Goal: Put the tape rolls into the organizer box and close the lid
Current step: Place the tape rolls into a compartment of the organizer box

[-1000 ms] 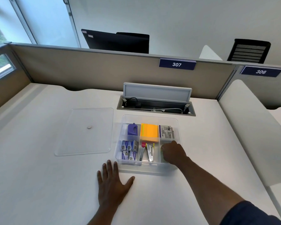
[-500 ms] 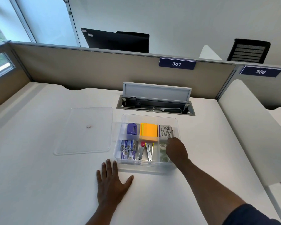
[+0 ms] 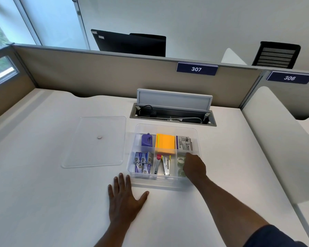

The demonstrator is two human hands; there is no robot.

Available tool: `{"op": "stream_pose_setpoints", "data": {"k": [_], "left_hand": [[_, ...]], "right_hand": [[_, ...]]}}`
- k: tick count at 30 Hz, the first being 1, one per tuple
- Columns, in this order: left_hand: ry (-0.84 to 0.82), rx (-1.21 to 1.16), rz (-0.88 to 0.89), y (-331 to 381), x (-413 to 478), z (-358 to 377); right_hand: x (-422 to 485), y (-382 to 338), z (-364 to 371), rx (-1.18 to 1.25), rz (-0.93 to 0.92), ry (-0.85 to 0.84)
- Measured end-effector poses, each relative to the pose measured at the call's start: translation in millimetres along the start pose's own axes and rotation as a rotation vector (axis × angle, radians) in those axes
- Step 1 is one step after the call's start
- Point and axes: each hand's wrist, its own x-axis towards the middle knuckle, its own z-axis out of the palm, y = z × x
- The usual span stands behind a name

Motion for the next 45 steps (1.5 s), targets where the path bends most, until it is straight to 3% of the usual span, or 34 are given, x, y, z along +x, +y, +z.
{"op": "stream_pose_setpoints", "data": {"k": [8,15,21,32,45], "left_hand": [[0.001,-0.003,0.003,0,0,0],[0.003,-0.004,-0.003,0,0,-1],[0.0,0.001,-0.003,-1,0,1],[0.011,0.0,0.004,1,-1,0],[0.005,-0.001,0.002,1,0,-1]], "right_hand": [[0,0,-2,-0.044,-0.155,0.008],[-2,0,-5,-0.012,-0.172,0.013],[-3,-1,-6,0.077,-0.044,0.118],[-7,-12,-2,0.15,0.208,-0.144],[-1,-7,-7,0.301,0.297,-0.1]]}}
